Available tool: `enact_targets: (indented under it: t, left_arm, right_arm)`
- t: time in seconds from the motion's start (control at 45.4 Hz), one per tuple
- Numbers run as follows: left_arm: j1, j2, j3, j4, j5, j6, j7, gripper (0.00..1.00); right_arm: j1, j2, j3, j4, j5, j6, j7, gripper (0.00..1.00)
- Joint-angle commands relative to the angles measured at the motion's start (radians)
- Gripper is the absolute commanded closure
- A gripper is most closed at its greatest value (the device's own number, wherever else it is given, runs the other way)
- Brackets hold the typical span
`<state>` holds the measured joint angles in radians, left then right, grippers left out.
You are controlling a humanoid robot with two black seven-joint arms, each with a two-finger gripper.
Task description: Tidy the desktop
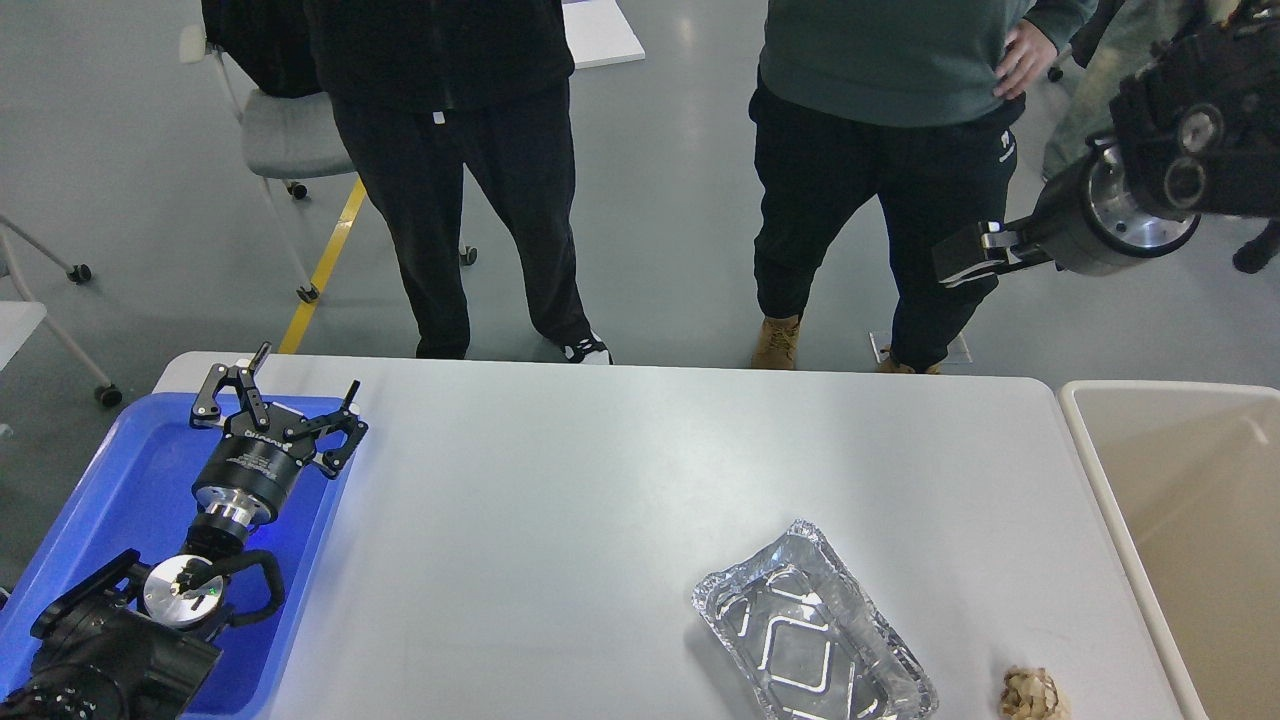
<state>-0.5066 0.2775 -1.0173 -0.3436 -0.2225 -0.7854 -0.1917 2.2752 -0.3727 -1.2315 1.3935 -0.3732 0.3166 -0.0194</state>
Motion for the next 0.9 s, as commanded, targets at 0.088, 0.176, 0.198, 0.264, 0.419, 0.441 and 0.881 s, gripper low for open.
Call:
enact_targets:
  t: [0.088, 0.176, 0.198, 0.264, 0.419, 0.441, 0.881]
  left_arm:
    - [0.000, 0.000, 0.000, 0.000, 0.000, 0.000, 0.000, 0.00]
    - [0.000, 0.000, -0.001, 0.000, 0.000, 0.000, 0.000, 0.00]
    - [0.000, 0.000, -0.001, 0.000, 0.000, 0.000, 0.000, 0.00]
    - [0.000, 0.000, -0.001, 0.000, 0.000, 0.000, 0.000, 0.00]
    - [0.000, 0.000, -0.001, 0.000, 0.000, 0.000, 0.000, 0.00]
    - [0.000, 0.000, -0.001, 0.000, 0.000, 0.000, 0.000, 0.00]
    - [0.000, 0.000, -0.001, 0.000, 0.000, 0.000, 0.000, 0.00]
  right_arm:
    - [0.050, 0.110, -0.072, 0.097, 0.131, 0.079, 0.006, 0.00]
    - [0.050, 0.112, -0.075, 0.124, 0.161, 0.082, 0.012, 0.00]
    - [0.049, 0.112, -0.075, 0.133, 0.172, 0.085, 0.015, 0.00]
    - [0.049, 0.117, -0.075, 0.151, 0.198, 0.094, 0.016, 0.00]
    - [0.049, 0.124, -0.075, 0.165, 0.221, 0.128, 0.016, 0.00]
    - [0.049, 0.124, -0.075, 0.165, 0.221, 0.134, 0.016, 0.00]
    - [0.004, 0.153, -0.155, 0.159, 0.209, 0.240, 0.009, 0.00]
